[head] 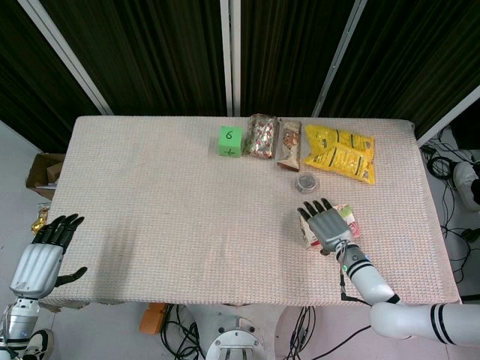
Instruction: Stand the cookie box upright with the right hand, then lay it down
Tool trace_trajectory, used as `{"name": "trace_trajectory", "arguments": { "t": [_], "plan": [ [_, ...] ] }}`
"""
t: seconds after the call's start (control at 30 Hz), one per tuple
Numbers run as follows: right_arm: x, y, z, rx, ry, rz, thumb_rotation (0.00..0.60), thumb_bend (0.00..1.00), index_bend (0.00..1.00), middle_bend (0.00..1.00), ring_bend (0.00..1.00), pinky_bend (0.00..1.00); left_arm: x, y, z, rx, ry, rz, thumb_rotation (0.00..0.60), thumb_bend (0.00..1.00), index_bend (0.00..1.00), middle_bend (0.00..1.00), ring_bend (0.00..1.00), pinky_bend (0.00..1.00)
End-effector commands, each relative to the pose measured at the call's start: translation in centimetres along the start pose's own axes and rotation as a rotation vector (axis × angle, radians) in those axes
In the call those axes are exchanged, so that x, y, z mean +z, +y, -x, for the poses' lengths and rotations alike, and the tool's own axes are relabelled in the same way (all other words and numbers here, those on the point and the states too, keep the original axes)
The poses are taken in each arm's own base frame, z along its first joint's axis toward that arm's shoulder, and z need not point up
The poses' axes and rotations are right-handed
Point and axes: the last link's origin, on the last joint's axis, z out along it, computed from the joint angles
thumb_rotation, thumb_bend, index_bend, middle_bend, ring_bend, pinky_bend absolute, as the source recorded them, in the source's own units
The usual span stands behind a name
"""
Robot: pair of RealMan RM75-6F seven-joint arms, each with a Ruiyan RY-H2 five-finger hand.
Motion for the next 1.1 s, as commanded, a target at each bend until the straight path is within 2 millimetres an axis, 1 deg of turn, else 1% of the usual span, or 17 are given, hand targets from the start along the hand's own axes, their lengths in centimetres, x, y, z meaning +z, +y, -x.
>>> {"name": "trace_trajectory", "arguments": {
  "t": [0.03,0.37,0.53,0.77,1.03,1.07,1.1],
  "plan": [
    [0.0,0.0,0.1,-0.005,-0.002,0.004,0.600,0.00,0.00,0.00,0.00,0.00,0.0,0.0,0.0,0.000,0.001,0.000,0.600,0.02,0.11,0.10,0.08,0.19],
    [-0.4,0.5,-0.2,-0.003,0.009,0.006,0.600,0.00,0.00,0.00,0.00,0.00,0.2,0.2,-0.3,0.002,0.008,0.003,0.600,0.02,0.11,0.10,0.08,0.19],
    [-0.2,0.8,-0.2,-0.023,0.022,0.028,0.600,0.00,0.00,0.00,0.00,0.00,0.0,0.2,-0.1,0.010,-0.005,-0.004,0.600,0.02,0.11,0.10,0.08,0.19],
    [0.2,0.1,0.8,-0.033,0.006,0.053,0.600,0.00,0.00,0.00,0.00,0.00,-0.6,0.0,0.0,0.016,-0.025,-0.019,0.600,0.02,0.11,0.10,0.08,0.19],
    [1.2,-1.3,1.1,-0.015,0.015,0.029,0.600,0.00,0.00,0.00,0.00,0.00,-0.9,-0.3,-0.2,0.012,-0.018,-0.020,0.600,0.02,0.11,0.10,0.08,0.19],
    [1.4,-1.5,1.0,-0.018,0.025,0.027,0.600,0.00,0.00,0.01,0.00,0.00,-1.0,-0.4,-0.2,0.011,-0.017,-0.022,0.600,0.02,0.11,0.10,0.08,0.19],
    [1.5,-1.6,0.9,-0.019,0.033,0.029,0.600,0.01,0.00,0.05,0.00,0.00,-1.0,-0.4,-0.3,0.011,-0.016,-0.024,0.600,0.02,0.11,0.10,0.08,0.19]
  ]
}}
